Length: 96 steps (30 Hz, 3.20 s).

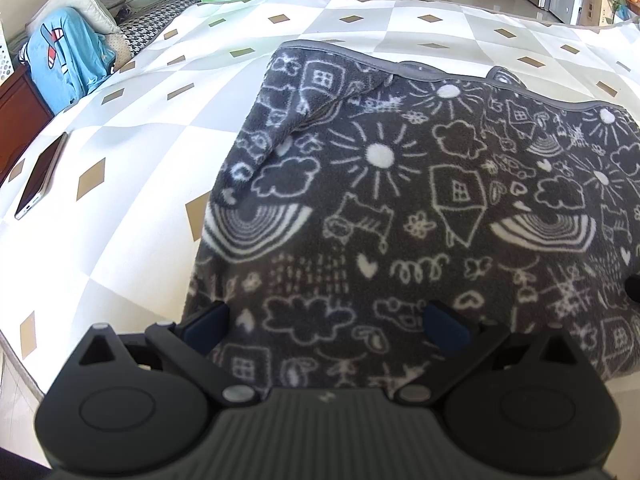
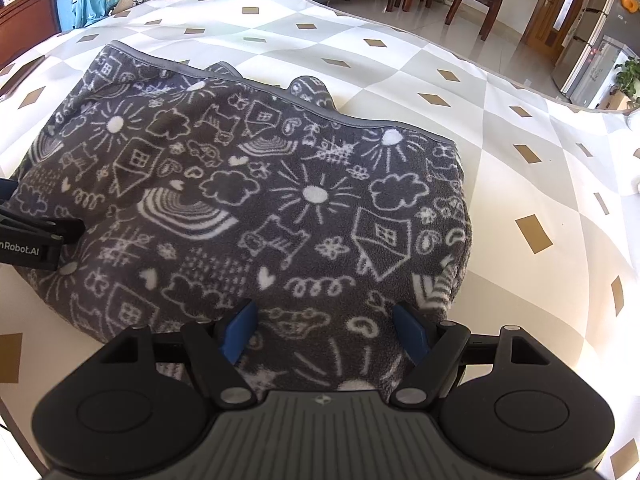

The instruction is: Fold clothes

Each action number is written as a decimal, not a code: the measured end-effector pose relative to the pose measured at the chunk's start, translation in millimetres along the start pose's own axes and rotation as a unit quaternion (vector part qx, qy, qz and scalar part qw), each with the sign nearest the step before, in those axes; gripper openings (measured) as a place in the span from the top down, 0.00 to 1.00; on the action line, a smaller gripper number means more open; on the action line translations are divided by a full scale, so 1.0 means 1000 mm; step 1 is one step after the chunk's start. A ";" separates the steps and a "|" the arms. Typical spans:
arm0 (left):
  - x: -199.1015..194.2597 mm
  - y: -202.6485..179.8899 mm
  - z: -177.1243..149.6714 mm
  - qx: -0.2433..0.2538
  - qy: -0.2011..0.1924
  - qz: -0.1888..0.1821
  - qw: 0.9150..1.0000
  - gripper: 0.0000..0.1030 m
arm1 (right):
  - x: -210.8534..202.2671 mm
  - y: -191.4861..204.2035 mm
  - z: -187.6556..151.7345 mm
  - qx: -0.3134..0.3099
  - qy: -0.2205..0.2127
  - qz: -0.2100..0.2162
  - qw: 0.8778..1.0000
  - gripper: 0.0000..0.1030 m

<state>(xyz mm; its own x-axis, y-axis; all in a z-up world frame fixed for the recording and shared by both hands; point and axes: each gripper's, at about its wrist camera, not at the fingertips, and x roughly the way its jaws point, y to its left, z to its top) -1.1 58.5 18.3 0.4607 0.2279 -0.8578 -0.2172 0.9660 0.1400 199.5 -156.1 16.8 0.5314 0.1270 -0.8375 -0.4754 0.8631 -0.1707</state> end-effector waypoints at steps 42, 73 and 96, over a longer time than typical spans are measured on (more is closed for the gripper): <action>-0.007 0.000 0.043 -0.060 -0.072 -0.067 0.993 0.00 | -0.007 -0.029 0.015 0.147 -0.042 0.043 0.987 0.27; 0.072 0.027 0.083 -0.149 -0.044 -0.045 0.987 0.00 | 0.004 -0.032 0.012 0.137 -0.055 0.047 0.988 0.26; 0.071 0.022 0.078 -0.139 -0.054 -0.039 0.988 0.00 | 0.018 -0.059 0.072 0.103 -0.051 0.100 0.988 0.27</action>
<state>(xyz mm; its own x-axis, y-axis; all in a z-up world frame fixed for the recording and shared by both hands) 93.8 105.3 -1.1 0.5714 0.1795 -0.8008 -0.3977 0.9141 -0.0788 287.5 -169.2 49.5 0.5140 0.3437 -0.7859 -0.4303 0.8959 0.1104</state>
